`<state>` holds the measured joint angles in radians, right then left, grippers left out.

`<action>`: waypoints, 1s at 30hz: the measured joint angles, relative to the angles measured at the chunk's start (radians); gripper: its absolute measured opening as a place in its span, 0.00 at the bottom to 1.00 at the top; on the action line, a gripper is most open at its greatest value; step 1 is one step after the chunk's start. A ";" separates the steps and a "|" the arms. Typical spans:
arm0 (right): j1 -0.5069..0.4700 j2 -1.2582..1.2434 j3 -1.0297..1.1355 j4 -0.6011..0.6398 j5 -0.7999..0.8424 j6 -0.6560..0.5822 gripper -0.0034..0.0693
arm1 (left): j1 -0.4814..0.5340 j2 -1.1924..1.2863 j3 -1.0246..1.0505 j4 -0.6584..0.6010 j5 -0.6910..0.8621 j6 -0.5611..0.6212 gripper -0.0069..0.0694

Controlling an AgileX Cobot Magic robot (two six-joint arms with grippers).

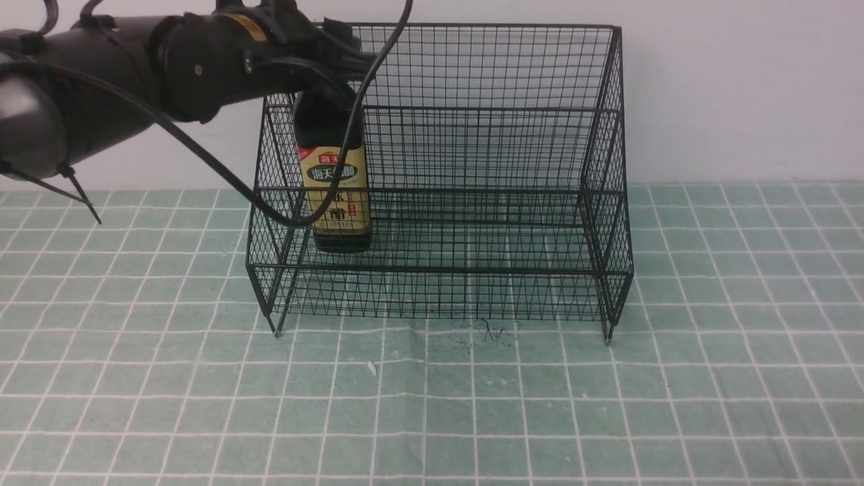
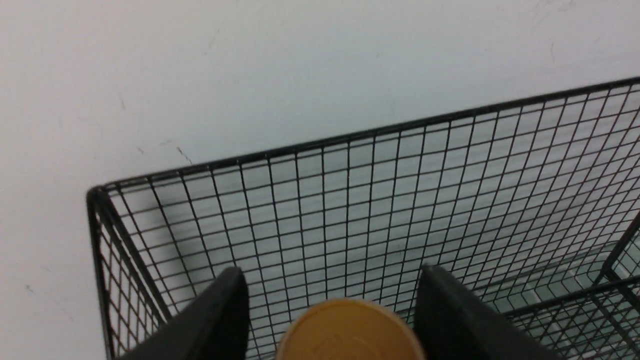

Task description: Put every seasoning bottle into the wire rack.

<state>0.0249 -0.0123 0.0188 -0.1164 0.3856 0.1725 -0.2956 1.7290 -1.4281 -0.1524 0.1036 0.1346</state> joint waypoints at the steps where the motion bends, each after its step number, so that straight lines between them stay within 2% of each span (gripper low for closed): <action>1: 0.000 0.000 0.000 0.000 0.000 0.000 0.03 | 0.000 -0.014 0.000 0.000 0.002 0.006 0.62; 9: 0.000 0.000 0.000 0.000 0.000 0.001 0.03 | 0.000 -0.125 0.000 0.012 0.090 0.040 0.62; 12: 0.000 0.000 0.000 0.000 0.000 0.001 0.03 | 0.000 -0.179 0.000 0.041 0.165 0.042 0.57; 15: 0.000 0.000 0.000 0.000 0.000 0.001 0.03 | 0.000 -0.230 0.000 0.084 0.257 0.044 0.50; 20: 0.000 0.000 0.000 0.000 0.000 0.001 0.03 | 0.000 -0.364 0.000 0.135 0.546 0.028 0.19; 21: 0.000 0.000 0.000 0.000 0.000 0.001 0.03 | 0.000 -0.369 0.000 0.135 0.555 0.028 0.18; 22: 0.000 0.000 0.000 0.000 0.000 0.001 0.03 | 0.000 -0.409 0.000 0.134 0.629 0.021 0.12; 25: 0.000 0.000 0.000 0.000 0.000 0.002 0.03 | 0.000 -0.492 0.018 0.123 0.715 0.013 0.09; 30: 0.000 0.000 0.000 0.000 0.000 0.002 0.03 | 0.000 -0.635 0.129 0.085 0.728 -0.031 0.08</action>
<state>0.0249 -0.0123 0.0188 -0.1164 0.3856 0.1743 -0.2956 1.0945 -1.2994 -0.0669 0.8316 0.1039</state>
